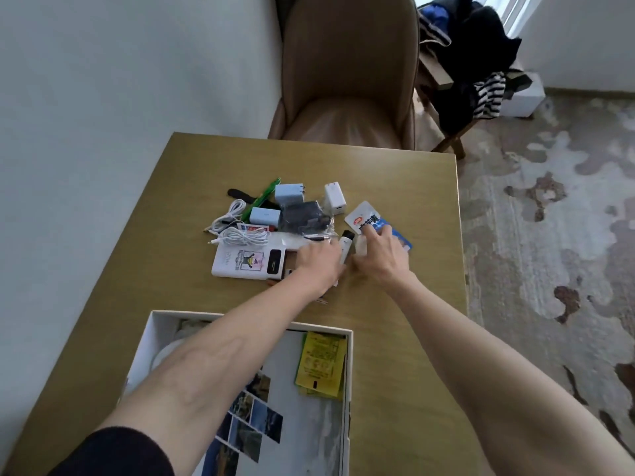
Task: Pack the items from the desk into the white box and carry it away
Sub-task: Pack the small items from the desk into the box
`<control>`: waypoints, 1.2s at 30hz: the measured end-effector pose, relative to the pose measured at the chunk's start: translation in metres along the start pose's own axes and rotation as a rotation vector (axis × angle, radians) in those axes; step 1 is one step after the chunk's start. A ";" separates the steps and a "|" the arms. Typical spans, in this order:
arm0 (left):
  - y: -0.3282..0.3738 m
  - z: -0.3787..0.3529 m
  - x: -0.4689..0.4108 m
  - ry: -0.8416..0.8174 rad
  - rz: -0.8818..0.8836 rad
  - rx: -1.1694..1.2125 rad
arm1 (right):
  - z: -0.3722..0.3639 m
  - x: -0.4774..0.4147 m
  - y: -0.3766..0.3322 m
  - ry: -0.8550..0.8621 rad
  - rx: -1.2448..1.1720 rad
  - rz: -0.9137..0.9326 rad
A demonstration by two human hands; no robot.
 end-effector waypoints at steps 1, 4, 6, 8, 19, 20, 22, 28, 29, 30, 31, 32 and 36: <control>0.003 -0.002 -0.001 0.008 -0.002 -0.003 | 0.000 0.001 0.003 -0.010 -0.033 0.008; 0.008 -0.006 -0.003 0.001 -0.001 0.039 | 0.000 0.011 0.011 -0.021 -0.099 0.028; 0.007 -0.005 -0.003 -0.032 0.009 0.158 | 0.001 0.022 0.017 -0.018 -0.215 0.017; 0.005 -0.002 0.001 -0.077 -0.006 0.284 | 0.006 0.036 0.022 -0.003 -0.390 -0.021; -0.079 0.077 0.127 0.143 -0.074 0.957 | 0.051 0.144 -0.032 0.032 -1.209 -0.031; -0.089 0.082 0.146 0.181 -0.100 0.991 | 0.056 0.157 -0.042 0.033 -1.229 0.020; -0.103 0.082 0.183 0.192 -0.173 0.941 | 0.060 0.182 -0.060 0.008 -1.210 0.102; -0.120 0.041 0.226 0.253 -0.340 0.193 | 0.032 0.238 -0.093 -0.121 -0.830 0.090; -0.119 0.036 0.224 0.268 -0.374 0.099 | 0.025 0.244 -0.095 -0.147 -0.746 0.085; -0.116 0.032 0.221 0.287 -0.418 0.019 | 0.018 0.251 -0.097 -0.166 -0.671 0.083; -0.112 0.030 0.218 0.308 -0.463 -0.047 | 0.013 0.257 -0.098 -0.178 -0.616 0.081; -0.108 0.027 0.215 0.325 -0.500 -0.105 | 0.008 0.262 -0.099 -0.188 -0.581 0.076; -0.095 0.015 0.205 0.356 -0.552 -0.337 | -0.002 0.276 -0.097 -0.191 -0.491 0.040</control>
Point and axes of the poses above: each hand's wrist, its own x-axis away from the middle knuckle, its own z-axis out of the back of the hand, y = z × x, the point moved 6 cm from there along -x, towards the middle knuckle, and after that the axes turned 7 degrees about -x, right-handed, at the moved point
